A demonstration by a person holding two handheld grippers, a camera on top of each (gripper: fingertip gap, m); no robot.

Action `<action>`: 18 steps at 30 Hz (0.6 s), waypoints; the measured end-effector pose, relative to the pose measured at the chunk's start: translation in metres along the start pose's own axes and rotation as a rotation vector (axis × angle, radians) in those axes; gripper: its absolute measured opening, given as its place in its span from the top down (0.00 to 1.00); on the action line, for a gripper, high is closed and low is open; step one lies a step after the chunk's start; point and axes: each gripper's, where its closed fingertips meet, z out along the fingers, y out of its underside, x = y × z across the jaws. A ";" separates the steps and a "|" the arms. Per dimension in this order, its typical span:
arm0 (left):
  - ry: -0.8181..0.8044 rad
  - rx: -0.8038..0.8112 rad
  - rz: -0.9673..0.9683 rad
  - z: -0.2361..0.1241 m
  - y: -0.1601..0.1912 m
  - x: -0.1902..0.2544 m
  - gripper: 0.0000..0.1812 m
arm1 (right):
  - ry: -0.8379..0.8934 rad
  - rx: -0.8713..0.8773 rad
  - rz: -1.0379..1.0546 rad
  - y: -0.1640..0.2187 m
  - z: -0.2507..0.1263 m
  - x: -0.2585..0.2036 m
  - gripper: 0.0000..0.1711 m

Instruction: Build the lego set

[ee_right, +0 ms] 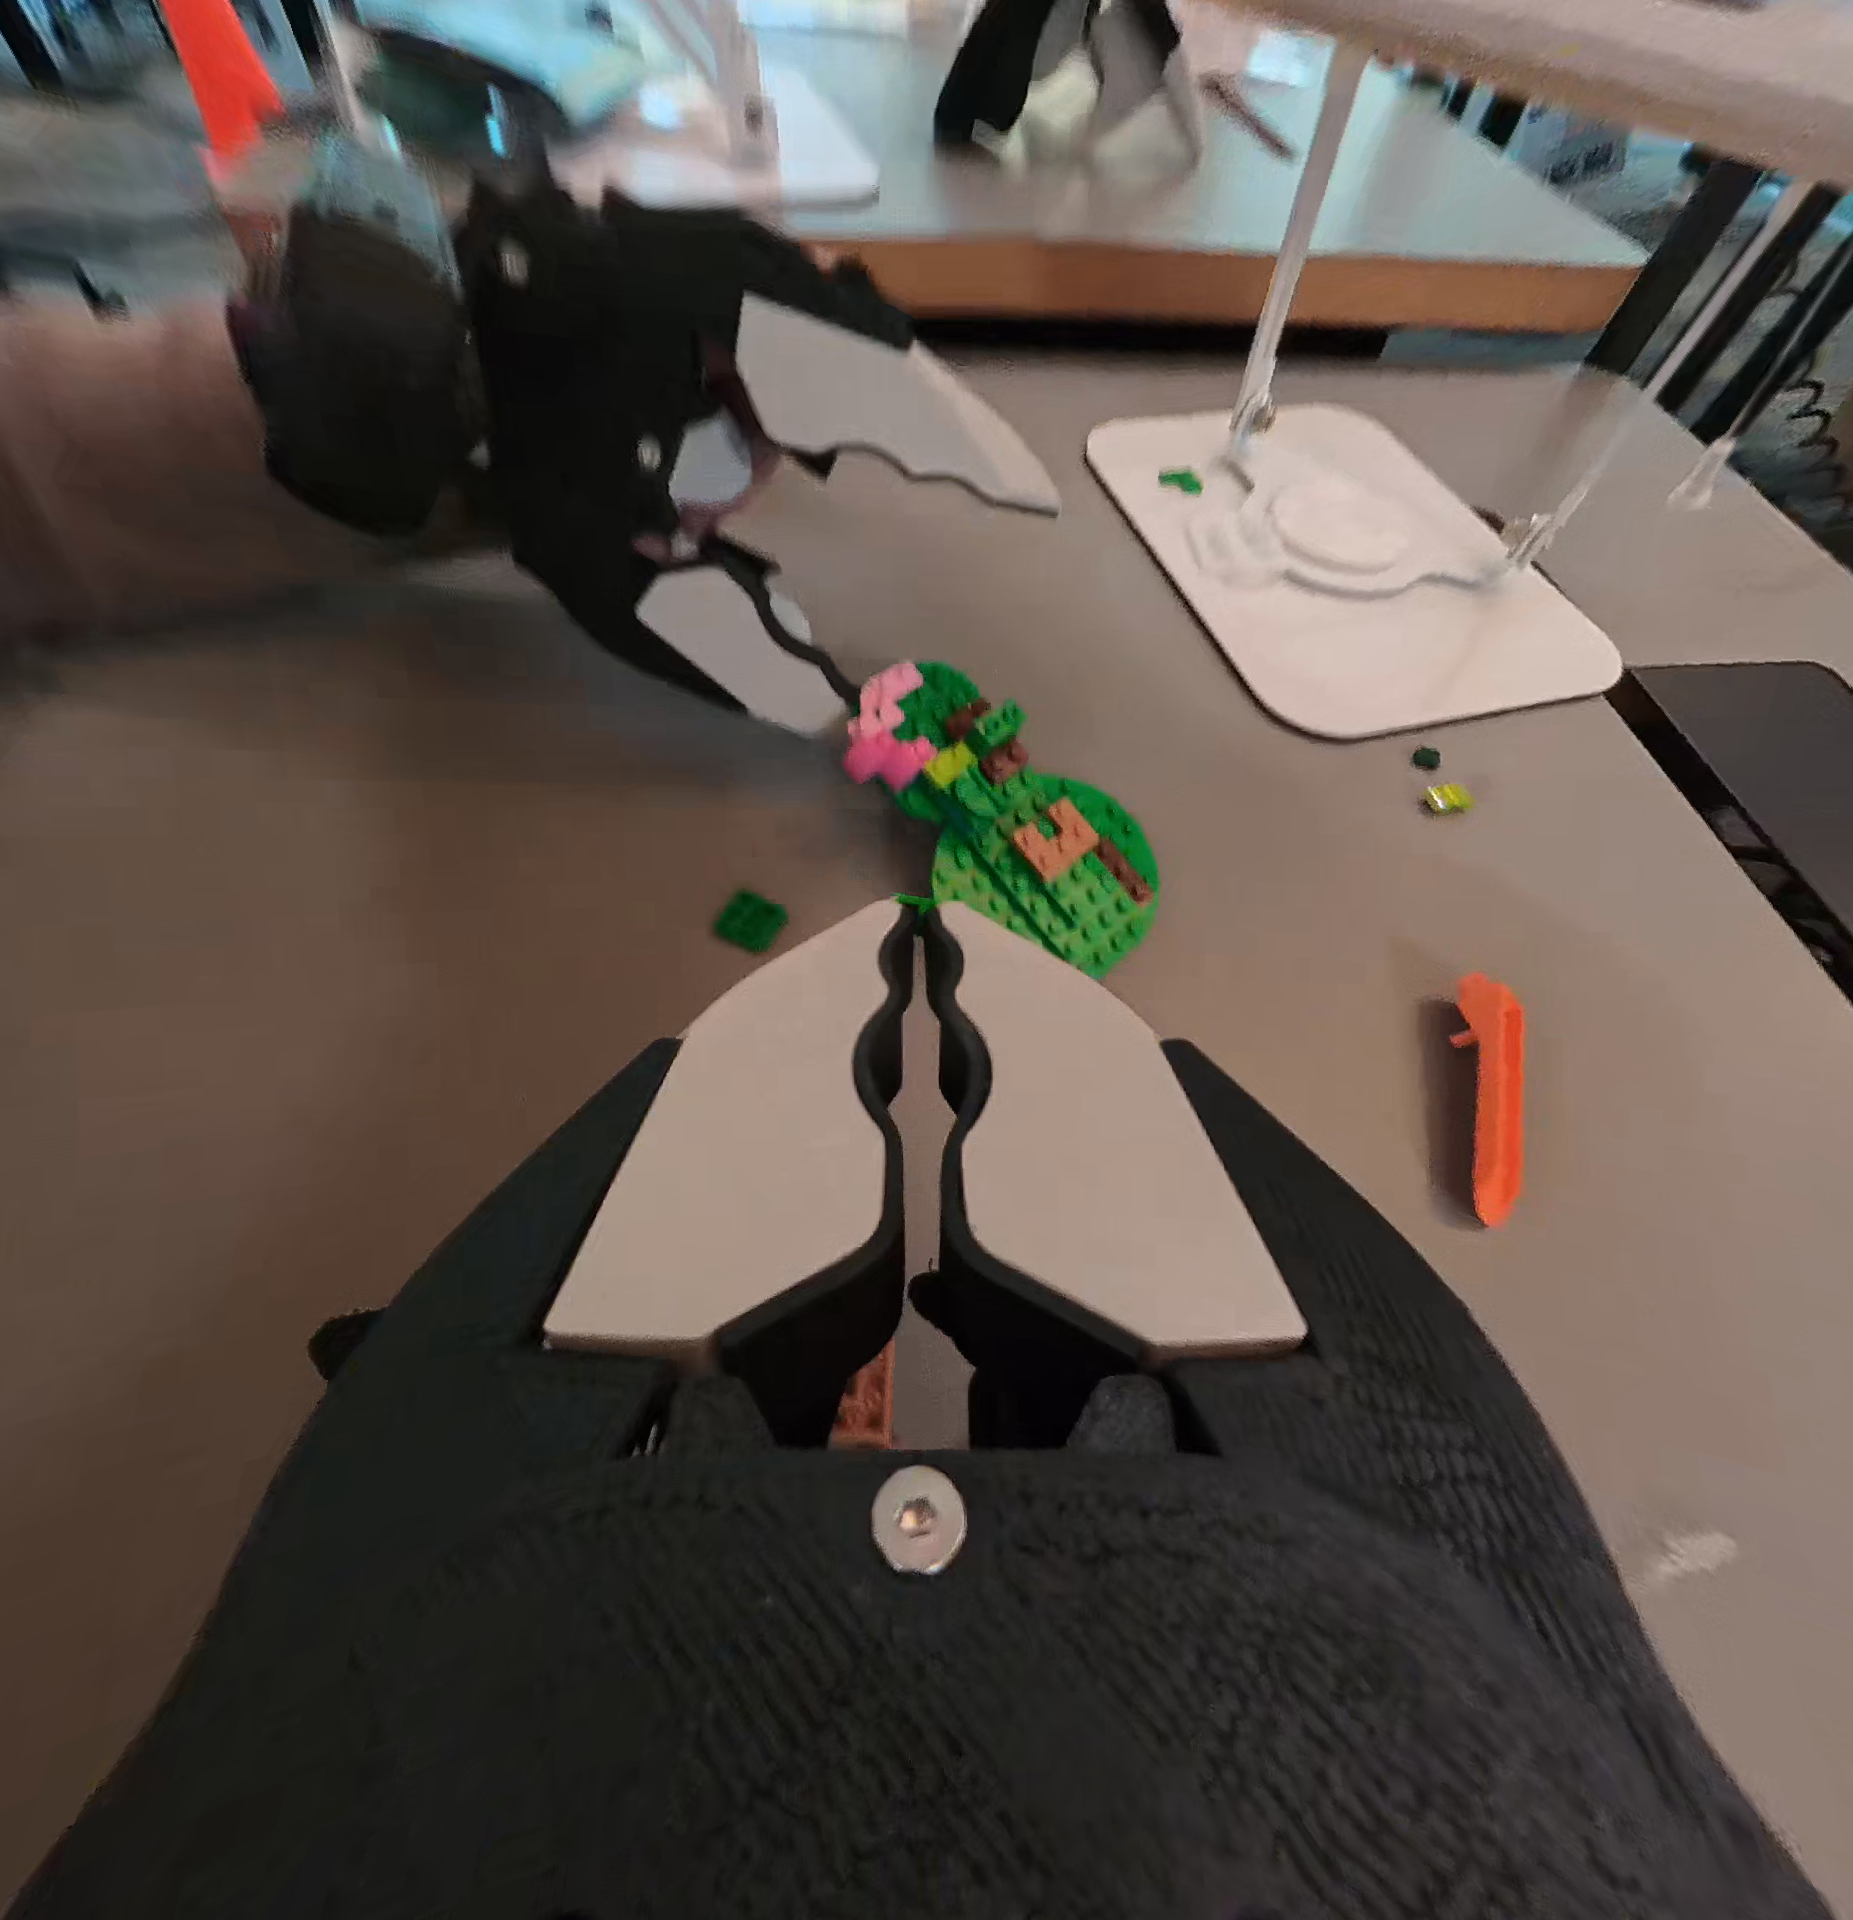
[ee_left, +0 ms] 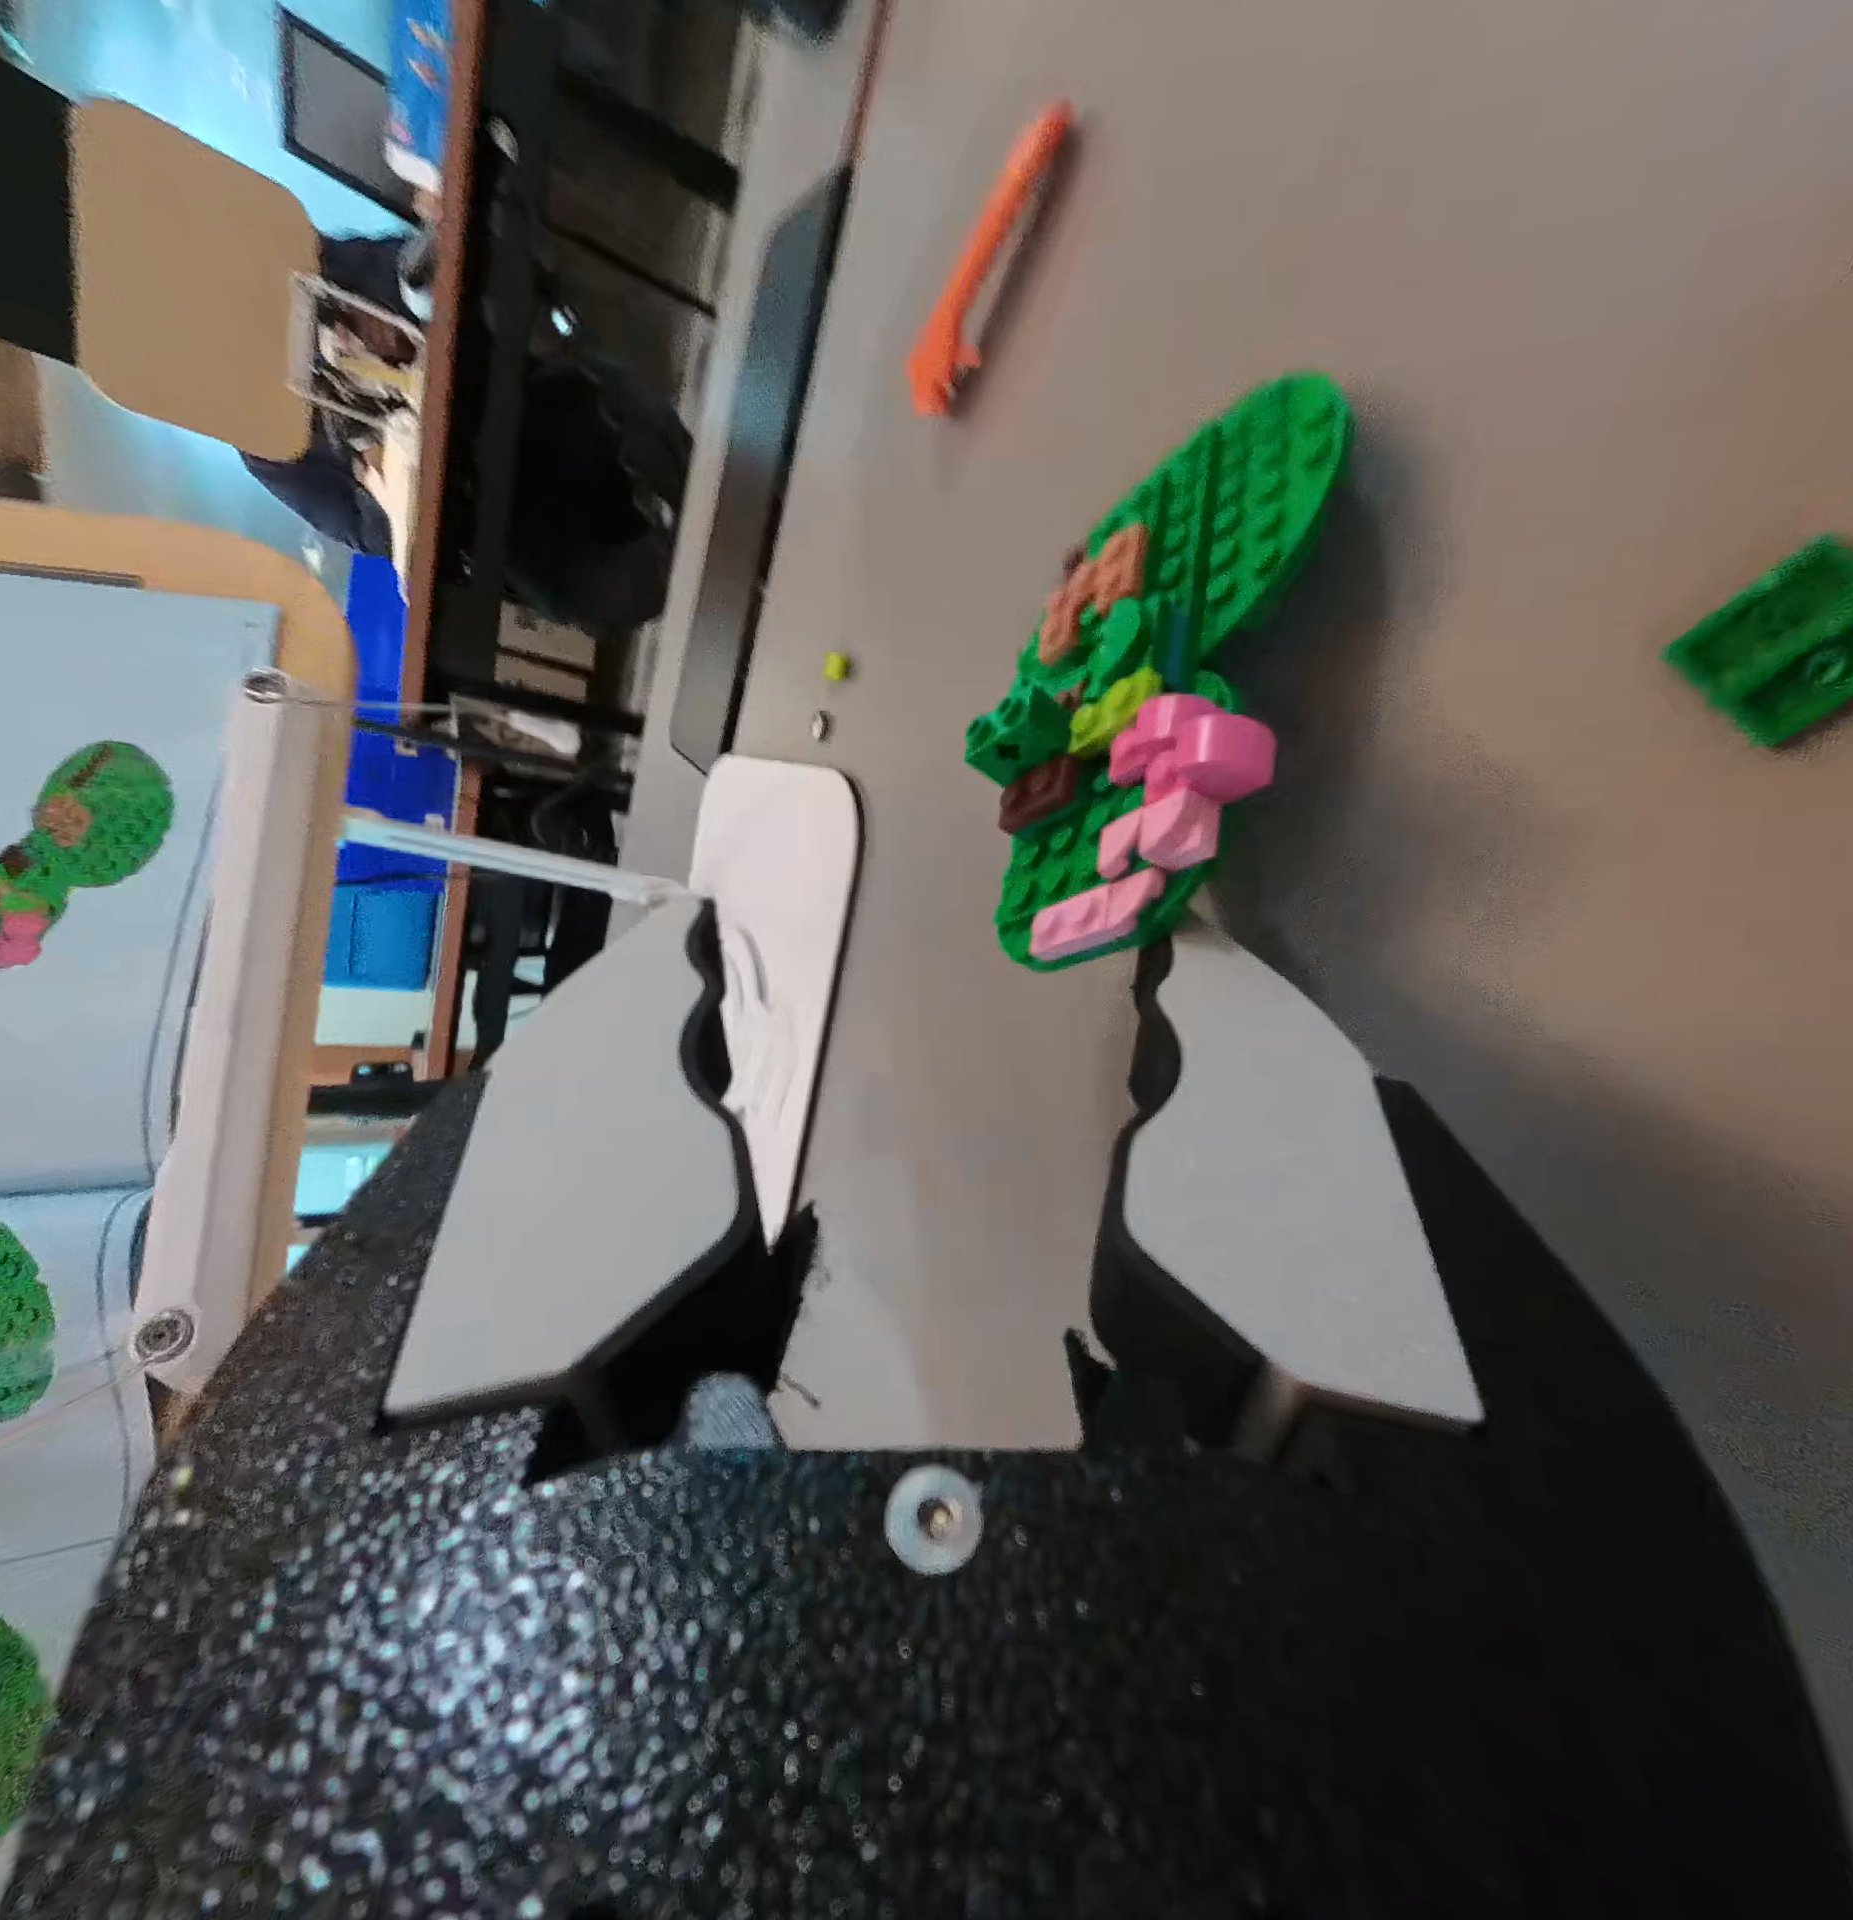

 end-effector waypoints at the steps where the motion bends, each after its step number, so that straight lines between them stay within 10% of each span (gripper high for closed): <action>1: -0.007 0.037 -0.023 -0.003 -0.006 -0.002 0.59 | -0.011 0.041 0.039 -0.006 0.000 -0.001 1.00; 7: -0.079 0.339 -0.064 -0.024 -0.070 0.002 0.68 | -0.132 0.190 0.227 -0.030 0.004 -0.015 1.00; 18: 0.130 0.139 0.004 0.001 -0.036 0.043 0.69 | -0.098 0.175 0.268 -0.022 0.008 -0.005 1.00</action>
